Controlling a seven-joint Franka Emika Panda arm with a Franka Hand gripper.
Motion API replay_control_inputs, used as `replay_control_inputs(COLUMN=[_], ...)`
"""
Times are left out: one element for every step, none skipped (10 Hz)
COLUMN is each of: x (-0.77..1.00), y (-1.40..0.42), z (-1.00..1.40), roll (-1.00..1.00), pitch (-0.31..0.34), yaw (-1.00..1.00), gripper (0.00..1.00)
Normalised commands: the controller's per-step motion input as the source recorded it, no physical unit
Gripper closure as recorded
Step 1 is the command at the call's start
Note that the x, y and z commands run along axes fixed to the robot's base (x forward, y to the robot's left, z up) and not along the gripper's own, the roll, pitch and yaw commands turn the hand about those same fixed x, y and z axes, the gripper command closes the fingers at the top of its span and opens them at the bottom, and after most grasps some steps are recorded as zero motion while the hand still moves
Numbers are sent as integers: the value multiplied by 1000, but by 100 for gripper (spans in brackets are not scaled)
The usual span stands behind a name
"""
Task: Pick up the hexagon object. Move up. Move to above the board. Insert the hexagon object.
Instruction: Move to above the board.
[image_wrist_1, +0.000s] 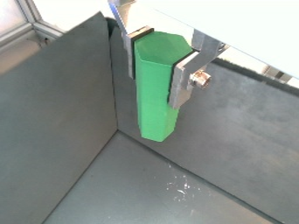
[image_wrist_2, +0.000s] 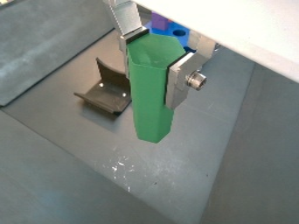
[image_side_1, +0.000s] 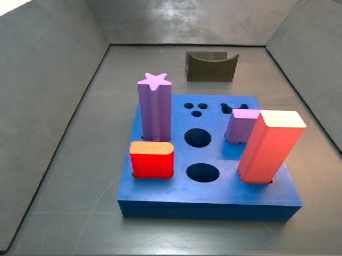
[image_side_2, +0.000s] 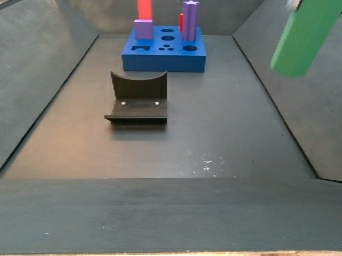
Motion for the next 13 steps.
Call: replay_control_inputs(x=[-15, -10, -11, -7, -3, -3, 264, 265, 268, 271, 277, 281, 288], y=[-16, -16, -12, -12, -10, -9, -1000, -1000, -1000, -1000, -1000, -1000, -1000], z=[1000, 826, 678, 531, 332, 181, -2, -1, 0, 0, 2, 3, 4], roll=[62, 69, 72, 68, 64, 60, 105, 111, 91, 23, 9, 12, -1], pitch=[98, 100, 99, 97, 96, 95, 429, 406, 319, 224, 151, 129, 114], yaw=[27, 27, 28, 26, 26, 28, 799, 729, 524, 320, 159, 91, 40], gripper=[100, 100, 100, 100, 100, 100, 100, 100, 100, 100, 100, 100, 100])
